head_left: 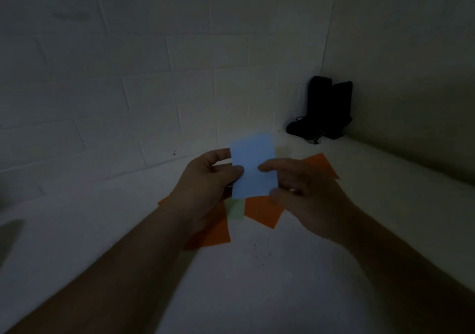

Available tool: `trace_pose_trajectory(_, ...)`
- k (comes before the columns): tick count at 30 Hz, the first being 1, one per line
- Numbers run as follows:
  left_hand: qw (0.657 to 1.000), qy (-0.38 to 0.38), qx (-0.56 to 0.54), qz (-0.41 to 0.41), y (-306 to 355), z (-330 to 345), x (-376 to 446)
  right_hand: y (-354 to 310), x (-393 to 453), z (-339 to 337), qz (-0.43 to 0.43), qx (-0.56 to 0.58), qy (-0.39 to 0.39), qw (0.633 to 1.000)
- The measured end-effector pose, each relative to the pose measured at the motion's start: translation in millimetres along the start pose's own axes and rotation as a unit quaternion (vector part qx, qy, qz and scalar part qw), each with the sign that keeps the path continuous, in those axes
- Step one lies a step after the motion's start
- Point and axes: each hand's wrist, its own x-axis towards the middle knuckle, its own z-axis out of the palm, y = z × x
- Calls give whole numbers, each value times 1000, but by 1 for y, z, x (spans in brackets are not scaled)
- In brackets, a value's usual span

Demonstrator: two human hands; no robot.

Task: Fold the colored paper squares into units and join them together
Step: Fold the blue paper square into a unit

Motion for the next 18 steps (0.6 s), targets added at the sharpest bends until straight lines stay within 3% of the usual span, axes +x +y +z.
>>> trace_pose_trajectory(2,1000,10,14,8,0,-2,2,8,-2,1,-32,-68,-51,996)
trace_pose_trajectory(4,1000,8,21,14,-1,-3,2,12,-1,3,-48,-102,-43,993)
trace_pose_trajectory(15,998,-62,-14,14,-4,1,-2,13,2,4,-47,-27,43,998)
trace_pose_trajectory(18,998,-53,-19,14,-4,2,-1,8,4,6,21,56,78,995)
